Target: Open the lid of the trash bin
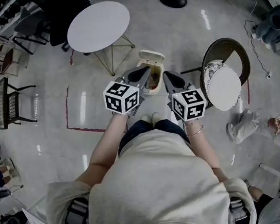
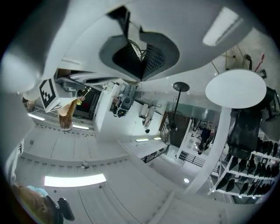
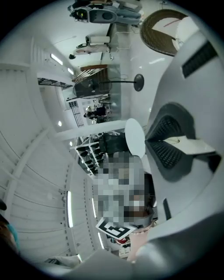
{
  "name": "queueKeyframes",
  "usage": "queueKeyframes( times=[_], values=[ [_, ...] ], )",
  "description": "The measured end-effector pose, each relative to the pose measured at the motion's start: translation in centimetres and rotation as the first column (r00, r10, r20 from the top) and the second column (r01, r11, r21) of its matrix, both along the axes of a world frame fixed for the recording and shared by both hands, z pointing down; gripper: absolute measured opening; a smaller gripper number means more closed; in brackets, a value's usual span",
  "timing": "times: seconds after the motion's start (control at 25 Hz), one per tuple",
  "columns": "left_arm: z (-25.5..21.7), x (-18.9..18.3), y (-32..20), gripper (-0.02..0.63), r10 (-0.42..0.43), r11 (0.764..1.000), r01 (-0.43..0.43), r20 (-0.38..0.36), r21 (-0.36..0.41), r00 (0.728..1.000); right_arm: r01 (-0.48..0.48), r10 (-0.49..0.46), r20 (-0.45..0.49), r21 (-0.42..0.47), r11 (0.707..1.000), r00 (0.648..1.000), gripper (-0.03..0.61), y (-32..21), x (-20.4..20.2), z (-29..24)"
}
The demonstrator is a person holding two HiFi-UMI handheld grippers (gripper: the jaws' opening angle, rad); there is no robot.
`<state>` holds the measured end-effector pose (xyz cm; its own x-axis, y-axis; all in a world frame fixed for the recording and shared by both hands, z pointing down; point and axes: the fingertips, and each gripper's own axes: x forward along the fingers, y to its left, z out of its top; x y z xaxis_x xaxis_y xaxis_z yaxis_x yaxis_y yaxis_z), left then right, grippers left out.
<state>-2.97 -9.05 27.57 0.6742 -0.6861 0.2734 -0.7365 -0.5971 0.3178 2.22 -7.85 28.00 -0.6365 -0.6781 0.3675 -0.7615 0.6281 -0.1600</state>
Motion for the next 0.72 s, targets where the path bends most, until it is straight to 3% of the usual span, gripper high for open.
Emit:
queueKeyframes(
  times=[0.24, 0.36, 0.72],
  values=[
    [-5.4, -0.5, 1.2, 0.009, 0.008, 0.992, 0.003, -0.084, 0.124, 0.996, 0.017, -0.015, -0.015, 0.114, 0.993, 1.0, 0.008, -0.5, -0.7, -3.8],
    [-6.6, -1.0, 1.6, 0.009, 0.007, 0.985, 0.005, -0.075, 0.171, 0.997, 0.034, -0.032, -0.012, 0.144, 0.989, 0.999, 0.007, -0.1, -1.4, -5.0],
    [-3.7, -2.7, 2.3, 0.009, -0.042, 0.991, 0.048, -0.053, 0.122, 0.998, 0.057, -0.054, -0.021, 0.159, 0.986, 0.998, 0.008, 0.9, -3.5, -5.1]
  ],
)
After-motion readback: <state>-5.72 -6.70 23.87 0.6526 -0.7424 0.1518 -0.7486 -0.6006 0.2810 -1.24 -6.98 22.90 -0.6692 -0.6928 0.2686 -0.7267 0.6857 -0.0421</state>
